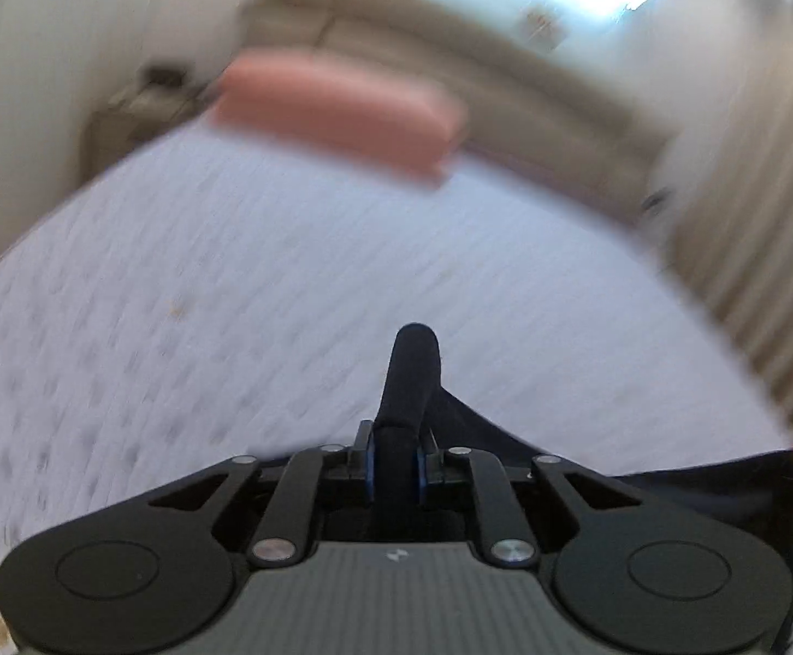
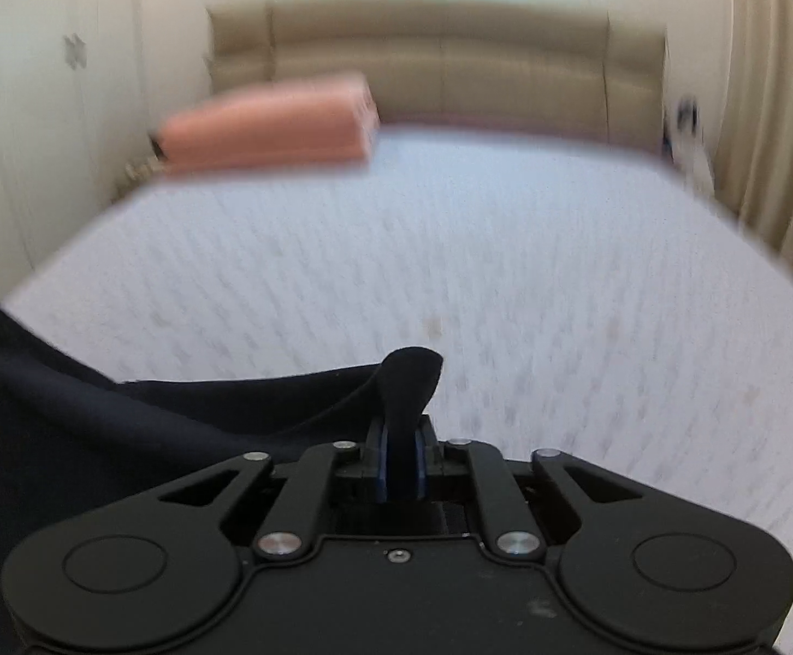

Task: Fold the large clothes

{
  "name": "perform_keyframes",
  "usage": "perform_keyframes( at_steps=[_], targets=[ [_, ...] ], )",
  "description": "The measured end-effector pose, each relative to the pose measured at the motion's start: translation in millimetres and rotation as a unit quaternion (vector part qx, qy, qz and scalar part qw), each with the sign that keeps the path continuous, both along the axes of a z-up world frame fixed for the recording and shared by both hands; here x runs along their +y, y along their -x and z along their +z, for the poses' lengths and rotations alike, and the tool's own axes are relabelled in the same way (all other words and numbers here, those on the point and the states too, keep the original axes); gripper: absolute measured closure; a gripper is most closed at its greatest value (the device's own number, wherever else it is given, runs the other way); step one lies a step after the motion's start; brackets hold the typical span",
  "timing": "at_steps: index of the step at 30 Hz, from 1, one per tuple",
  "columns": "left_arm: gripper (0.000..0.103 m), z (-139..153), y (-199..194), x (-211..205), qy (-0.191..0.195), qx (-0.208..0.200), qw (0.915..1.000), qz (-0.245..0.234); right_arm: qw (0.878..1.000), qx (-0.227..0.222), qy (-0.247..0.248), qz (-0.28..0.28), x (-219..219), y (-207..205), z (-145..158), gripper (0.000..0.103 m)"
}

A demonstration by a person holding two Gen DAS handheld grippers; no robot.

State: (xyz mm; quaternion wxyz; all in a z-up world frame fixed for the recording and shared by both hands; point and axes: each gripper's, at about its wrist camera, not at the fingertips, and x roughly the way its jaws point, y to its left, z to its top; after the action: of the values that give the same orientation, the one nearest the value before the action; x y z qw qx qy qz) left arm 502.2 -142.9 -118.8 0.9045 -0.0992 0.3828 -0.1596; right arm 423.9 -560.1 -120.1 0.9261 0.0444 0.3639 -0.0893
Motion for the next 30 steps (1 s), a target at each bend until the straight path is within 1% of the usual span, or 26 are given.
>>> perform_keyframes(
  at_steps=[2,3,4,5,6,7,9,11,12,13,14,15,17,18,19,20,21,22,23,24,25,26,27,28,29,30],
  targets=[
    [0.08,-41.2,-14.5,-7.4,-0.044,0.058,0.9971,0.022,0.997,0.066,-0.025,-0.028,-11.7,-24.5,-40.8,0.068],
    [0.079,-49.1,-11.8,-4.2,-0.035,0.06,0.997,0.034,0.993,0.102,-0.029,-0.046,-16.5,-32.7,-56.2,0.064],
    [0.076,-46.1,-6.3,1.3,-0.016,0.053,0.9972,0.05,0.991,0.113,-0.038,-0.06,-20.5,-33.8,-59.9,0.063],
    [0.074,-37.9,-1.3,4.6,-0.011,0.045,0.9967,0.066,0.992,0.101,-0.047,-0.064,-22.6,-29.7,-53.9,0.062],
    [0.063,-27.5,4.0,6.1,-0.014,0.03,0.9964,0.078,0.994,0.081,-0.042,-0.062,-20.8,-22.9,-41.4,0.056],
    [0.054,-13.1,11.6,5.9,-0.023,0.004,0.9959,0.088,0.996,0.067,-0.027,-0.055,-15.1,-18.7,-29.6,0.047],
    [0.053,6.0,20.3,2.2,-0.026,-0.033,0.996,0.079,0.999,0.034,-0.002,-0.013,4.6,-11.6,-6.6,0.034],
    [0.056,15.4,21.6,-12.6,-0.01,-0.038,0.9982,0.045,0.999,0.008,-0.013,0.043,34.3,-17.7,7.6,0.032],
    [0.062,13.7,20.7,-22.8,0.003,-0.03,0.9994,0.019,0.996,0.006,-0.032,0.082,53.5,-24.9,8.6,0.038],
    [0.073,8.3,18.4,-36.8,0.014,-0.019,0.9997,-0.013,0.992,0.011,-0.041,0.116,70.3,-32.3,4.8,0.059],
    [0.078,1.5,16.8,-47.4,0.017,-0.008,0.9991,-0.037,0.988,0.02,-0.043,0.149,90.3,-40.2,-2.9,0.074],
    [0.082,-8.9,15.4,-60.4,0.02,0.005,0.9977,-0.064,0.983,0.028,-0.041,0.175,106.6,-45.9,-11.7,0.093],
    [0.083,-30.4,14.9,-86.1,0.014,0.026,0.994,-0.106,0.973,0.045,-0.018,0.226,135.9,-54.7,-34.6,0.095],
    [0.084,-36.4,17.0,-94.0,0.0,0.028,0.9933,-0.112,0.968,0.061,0.013,0.244,145.5,-60.0,-50.1,0.096],
    [0.091,-44.6,14.8,-96.7,-0.015,0.027,0.9931,-0.113,0.965,0.066,0.048,0.25,149.1,-60.4,-60.0,0.103],
    [0.096,-50.9,11.2,-94.6,-0.021,0.025,0.9936,-0.109,0.966,0.057,0.095,0.234,144.4,-60.4,-66.0,0.103],
    [0.1,-54.1,7.3,-87.4,-0.015,0.025,0.995,-0.095,0.97,0.051,0.132,0.2,133.6,-63.1,-68.7,0.103],
    [0.1,-54.8,4.0,-77.4,-0.006,0.028,0.997,-0.072,0.975,0.055,0.155,0.149,112.9,-68.9,-71.5,0.103],
    [0.1,-53.5,0.1,-70.1,-0.01,0.027,0.9986,-0.045,0.981,0.065,0.155,0.096,88.2,-73.8,-73.1,0.103],
    [0.099,-51.4,-2.2,-61.3,-0.016,0.022,0.9993,-0.024,0.987,0.085,0.131,0.042,55.9,-77.1,-75.4,0.097],
    [0.099,-48.5,-3.0,-52.8,-0.016,0.022,0.9996,-0.011,0.989,0.101,0.11,0.006,32.7,-76.6,-75.8,0.097],
    [0.099,-46.9,-3.6,-48.7,-0.009,0.023,0.9997,-0.008,0.99,0.103,0.094,-0.015,17.6,-72.0,-71.3,0.099],
    [0.096,-43.7,-3.6,-43.7,0.0,0.026,0.9996,-0.009,0.992,0.09,0.083,-0.02,11.0,-64.5,-61.2,0.101],
    [0.091,-40.1,-2.1,-43.2,0.012,0.029,0.9993,-0.018,0.994,0.072,0.077,-0.018,14.0,-56.8,-48.5,0.094],
    [0.09,-35.3,3.0,-44.7,0.023,0.029,0.9988,-0.032,0.996,0.052,0.067,-0.004,23.0,-48.7,-35.9,0.088],
    [0.09,-29.5,10.6,-45.5,0.033,0.027,0.998,-0.048,0.997,0.038,0.06,0.015,36.5,-44.1,-27.8,0.085]
  ],
)
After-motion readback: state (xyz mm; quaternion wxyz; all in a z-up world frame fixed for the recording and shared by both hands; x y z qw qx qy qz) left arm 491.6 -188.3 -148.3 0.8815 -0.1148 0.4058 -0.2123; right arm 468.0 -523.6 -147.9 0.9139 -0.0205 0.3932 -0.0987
